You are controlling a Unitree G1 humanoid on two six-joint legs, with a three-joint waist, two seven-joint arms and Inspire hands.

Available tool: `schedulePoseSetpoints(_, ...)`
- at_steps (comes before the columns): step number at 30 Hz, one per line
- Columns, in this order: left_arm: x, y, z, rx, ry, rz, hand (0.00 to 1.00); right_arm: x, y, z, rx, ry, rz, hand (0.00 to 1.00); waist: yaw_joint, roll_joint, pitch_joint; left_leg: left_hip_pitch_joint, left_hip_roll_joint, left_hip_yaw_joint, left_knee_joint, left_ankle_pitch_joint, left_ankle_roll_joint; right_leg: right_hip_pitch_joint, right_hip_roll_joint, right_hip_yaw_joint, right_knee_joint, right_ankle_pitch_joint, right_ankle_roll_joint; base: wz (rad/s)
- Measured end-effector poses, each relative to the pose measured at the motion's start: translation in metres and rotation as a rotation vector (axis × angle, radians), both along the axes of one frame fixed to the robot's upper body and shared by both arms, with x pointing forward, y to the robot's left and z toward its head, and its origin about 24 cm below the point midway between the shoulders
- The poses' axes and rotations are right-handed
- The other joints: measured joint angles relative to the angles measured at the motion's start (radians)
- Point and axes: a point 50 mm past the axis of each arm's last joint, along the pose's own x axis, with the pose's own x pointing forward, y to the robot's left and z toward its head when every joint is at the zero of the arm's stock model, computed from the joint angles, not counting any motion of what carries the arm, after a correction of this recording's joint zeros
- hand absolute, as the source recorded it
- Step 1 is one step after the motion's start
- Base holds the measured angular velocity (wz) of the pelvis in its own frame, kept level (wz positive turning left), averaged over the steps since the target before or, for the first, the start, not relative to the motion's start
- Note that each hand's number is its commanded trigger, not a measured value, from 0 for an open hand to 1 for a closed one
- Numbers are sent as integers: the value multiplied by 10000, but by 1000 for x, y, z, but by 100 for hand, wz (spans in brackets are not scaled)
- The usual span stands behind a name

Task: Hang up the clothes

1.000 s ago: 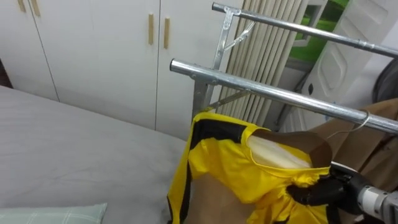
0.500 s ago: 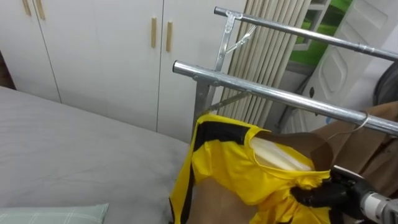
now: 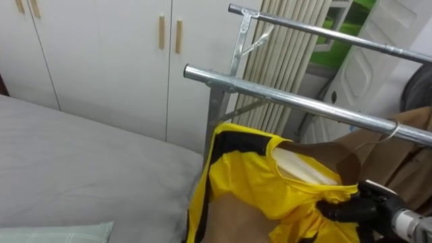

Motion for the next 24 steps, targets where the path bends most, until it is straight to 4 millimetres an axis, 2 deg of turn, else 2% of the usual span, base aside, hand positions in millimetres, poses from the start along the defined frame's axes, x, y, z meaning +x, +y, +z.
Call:
schedulePoseSetpoints(4,-3,1,-2,37,146,44,0,3,2,3,-104,-129,116,0,-26,82,-17,-3,-2,11,-14,-3,2,-15,3,7,11,3,5,0)
schedulePoseSetpoints(9,-4,1,-2,195,243,-171,0,5,3,7,-185,-301,139,0,-80,214,-126,4,0,21,-67,-2,1,-40,9,6,23,8,3,0)
schedulePoseSetpoints(17,-7,1,-4,235,402,-117,0,13,7,17,-372,-804,200,0,-263,308,-126,4,23,180,-43,-1,-1,-84,31,65,49,5,-3,-4)
schedulePoseSetpoints(24,-8,2,-5,352,410,-27,0,25,20,42,-768,-2166,522,0,-542,372,-112,1,36,414,-70,-1,-1,-214,73,224,172,1,-11,-8)
